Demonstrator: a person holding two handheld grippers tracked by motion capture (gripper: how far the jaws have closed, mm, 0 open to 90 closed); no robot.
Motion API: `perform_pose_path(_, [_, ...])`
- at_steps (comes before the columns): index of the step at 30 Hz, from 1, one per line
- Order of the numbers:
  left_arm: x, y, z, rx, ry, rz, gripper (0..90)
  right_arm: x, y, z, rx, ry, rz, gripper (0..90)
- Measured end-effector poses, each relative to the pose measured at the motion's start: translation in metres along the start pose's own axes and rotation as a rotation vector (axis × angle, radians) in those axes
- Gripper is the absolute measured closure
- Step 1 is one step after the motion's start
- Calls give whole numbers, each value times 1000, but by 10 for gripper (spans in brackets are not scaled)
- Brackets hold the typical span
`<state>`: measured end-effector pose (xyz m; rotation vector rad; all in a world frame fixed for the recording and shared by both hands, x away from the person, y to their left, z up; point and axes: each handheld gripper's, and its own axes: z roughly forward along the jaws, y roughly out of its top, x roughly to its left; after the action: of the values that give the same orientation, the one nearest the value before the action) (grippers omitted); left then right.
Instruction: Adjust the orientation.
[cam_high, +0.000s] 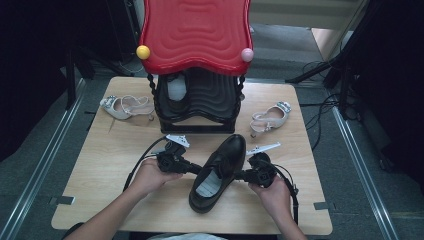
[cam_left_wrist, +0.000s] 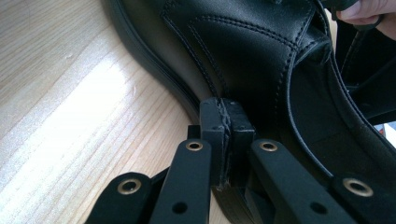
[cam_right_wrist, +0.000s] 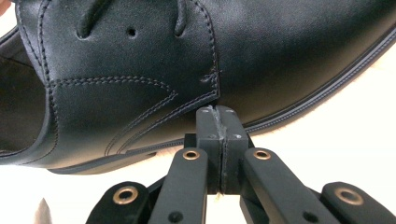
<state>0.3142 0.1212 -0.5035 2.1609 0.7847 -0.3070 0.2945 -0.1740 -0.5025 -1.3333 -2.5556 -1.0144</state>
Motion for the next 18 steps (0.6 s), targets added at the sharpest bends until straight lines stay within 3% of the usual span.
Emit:
perform_pose_path(7, [-6,-3,1,-11,14,-17,900,0,4,4,10,8,-5,900])
perform_pose_path(18, [-13,-9,3,0,-39,-35,900,-1,14,9,8,-11,-12,900])
